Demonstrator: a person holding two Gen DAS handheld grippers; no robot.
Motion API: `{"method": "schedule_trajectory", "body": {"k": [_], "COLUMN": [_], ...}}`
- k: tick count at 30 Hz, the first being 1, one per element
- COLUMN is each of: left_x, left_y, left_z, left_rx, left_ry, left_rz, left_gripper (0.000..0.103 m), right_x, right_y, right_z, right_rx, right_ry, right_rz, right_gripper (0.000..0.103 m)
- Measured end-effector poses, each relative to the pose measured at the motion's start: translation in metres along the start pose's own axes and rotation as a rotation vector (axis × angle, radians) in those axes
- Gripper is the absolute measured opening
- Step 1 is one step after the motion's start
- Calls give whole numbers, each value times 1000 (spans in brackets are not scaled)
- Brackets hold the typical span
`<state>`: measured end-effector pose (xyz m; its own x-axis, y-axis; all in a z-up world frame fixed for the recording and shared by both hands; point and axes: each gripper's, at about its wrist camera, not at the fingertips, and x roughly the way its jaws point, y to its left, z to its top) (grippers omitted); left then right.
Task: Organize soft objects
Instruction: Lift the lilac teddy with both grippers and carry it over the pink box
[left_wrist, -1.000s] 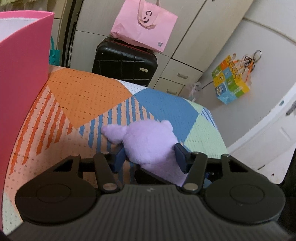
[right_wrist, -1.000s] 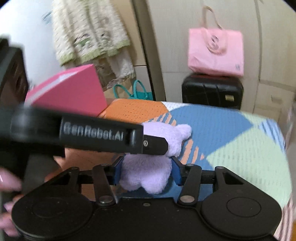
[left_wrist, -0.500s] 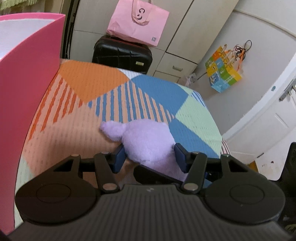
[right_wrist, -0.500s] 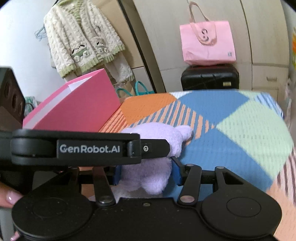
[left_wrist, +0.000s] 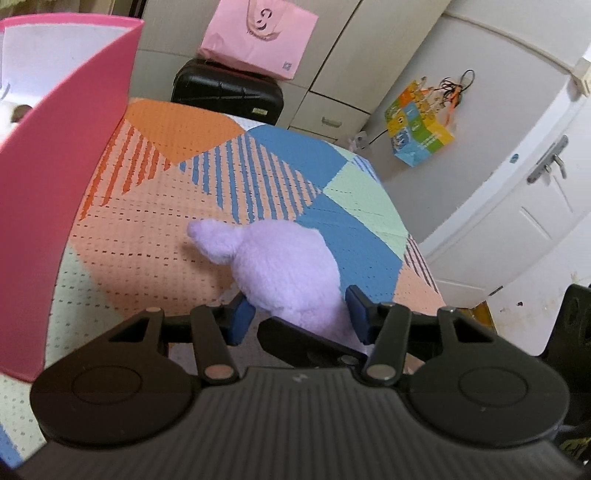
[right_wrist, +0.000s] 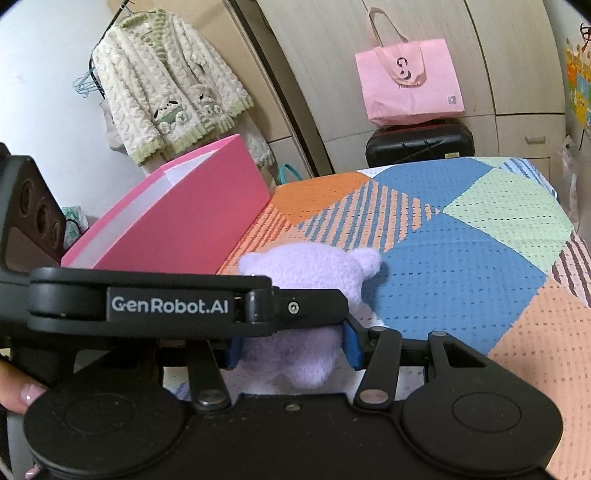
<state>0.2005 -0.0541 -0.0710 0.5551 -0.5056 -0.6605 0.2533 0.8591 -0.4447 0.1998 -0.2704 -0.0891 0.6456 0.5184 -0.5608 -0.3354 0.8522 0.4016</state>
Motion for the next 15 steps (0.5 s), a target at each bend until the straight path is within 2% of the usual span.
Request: {"method": "schedule_trajectory", "body": {"k": [7, 15], "left_x": [-33, -81], "left_y": [-4, -5], "left_z": [-18, -30], "left_rx": [46, 46], "left_ry": [-66, -77], "left_rz": [0, -10], "left_gripper": [51, 51], "right_x": [-18, -44], "right_y": [24, 60], "right_z": [-9, -21], "right_rx": [-56, -106], "right_ry": [-33, -43], "right_rz": [-23, -42], "right_gripper": [57, 57]}}
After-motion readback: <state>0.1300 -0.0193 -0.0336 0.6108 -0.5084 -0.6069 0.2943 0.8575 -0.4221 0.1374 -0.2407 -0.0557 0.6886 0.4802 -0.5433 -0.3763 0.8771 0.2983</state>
